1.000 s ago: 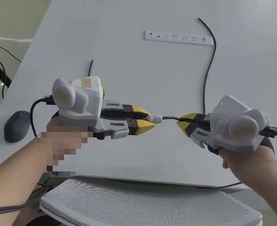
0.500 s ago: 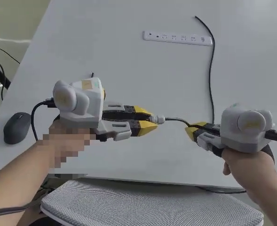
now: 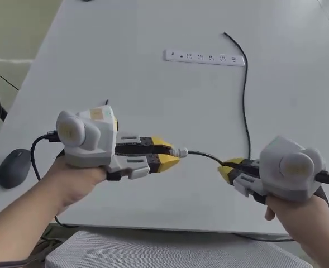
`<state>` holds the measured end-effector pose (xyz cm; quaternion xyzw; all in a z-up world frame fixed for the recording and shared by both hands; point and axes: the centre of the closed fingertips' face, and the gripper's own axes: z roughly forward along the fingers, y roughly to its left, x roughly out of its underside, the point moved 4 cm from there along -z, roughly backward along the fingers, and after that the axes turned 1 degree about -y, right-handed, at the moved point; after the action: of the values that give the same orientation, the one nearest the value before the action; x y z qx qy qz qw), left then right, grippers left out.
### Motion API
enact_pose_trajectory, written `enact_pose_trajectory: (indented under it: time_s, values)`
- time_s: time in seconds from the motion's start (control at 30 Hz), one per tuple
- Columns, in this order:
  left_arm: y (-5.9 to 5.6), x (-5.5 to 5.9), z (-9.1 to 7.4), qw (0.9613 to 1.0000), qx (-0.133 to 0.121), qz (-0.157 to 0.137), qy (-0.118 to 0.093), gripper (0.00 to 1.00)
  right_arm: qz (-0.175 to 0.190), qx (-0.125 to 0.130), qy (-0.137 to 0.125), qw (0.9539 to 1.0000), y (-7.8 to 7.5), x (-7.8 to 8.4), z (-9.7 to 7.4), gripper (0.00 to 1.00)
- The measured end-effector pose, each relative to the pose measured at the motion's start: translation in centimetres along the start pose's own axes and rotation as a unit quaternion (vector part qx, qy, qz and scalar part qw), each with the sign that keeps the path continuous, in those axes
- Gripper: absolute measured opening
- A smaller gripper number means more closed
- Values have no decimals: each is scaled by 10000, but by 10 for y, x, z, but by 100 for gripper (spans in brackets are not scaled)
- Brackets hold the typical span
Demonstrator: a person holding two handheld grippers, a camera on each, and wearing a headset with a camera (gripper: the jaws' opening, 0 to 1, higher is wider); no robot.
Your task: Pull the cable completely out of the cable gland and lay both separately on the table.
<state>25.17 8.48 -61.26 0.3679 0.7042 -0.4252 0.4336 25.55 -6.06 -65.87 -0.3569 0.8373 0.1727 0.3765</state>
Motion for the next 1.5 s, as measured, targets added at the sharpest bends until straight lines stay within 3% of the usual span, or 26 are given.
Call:
enact_pose_trajectory:
  time_s: [0.1,0.13,0.23,0.33,0.4,0.57,0.8,0.93,1.03,1.17,1.5]
  values:
    - [1,-2,-1,10000,-9,-1,-38,15,-137,85,-49,9999,4,-11,-5,17]
    - [1,-2,-1,10000,-4,-4,-53,15,-433,110,-195,9988,7,-24,-8,17]
    - [0,-1,-2,10000,28,-13,-21,15,-935,144,-264,9952,18,-42,-11,18]
    - [0,0,-3,10000,62,-11,-5,15,-1414,52,-204,9897,32,-57,-7,16]
    - [-1,1,-3,10000,91,-18,4,15,-1801,41,-242,9834,39,-66,-4,14]
    - [0,2,-3,9999,104,-6,28,15,-2345,-48,-106,9720,51,-67,3,10]
    - [0,5,1,9999,113,-3,91,15,-2495,-213,-77,9681,58,-64,8,7]
    - [0,6,3,9999,94,15,133,15,-2712,-210,-47,9623,57,-64,11,2]
    - [-1,7,3,9998,95,29,163,15,-2558,-254,-33,9664,56,-63,12,1]
    - [-1,7,4,9998,86,27,171,15,-2527,-265,-84,9671,55,-61,11,1]
    - [-6,6,10,9996,53,78,261,15,-1957,-333,-165,9800,47,-54,7,0]
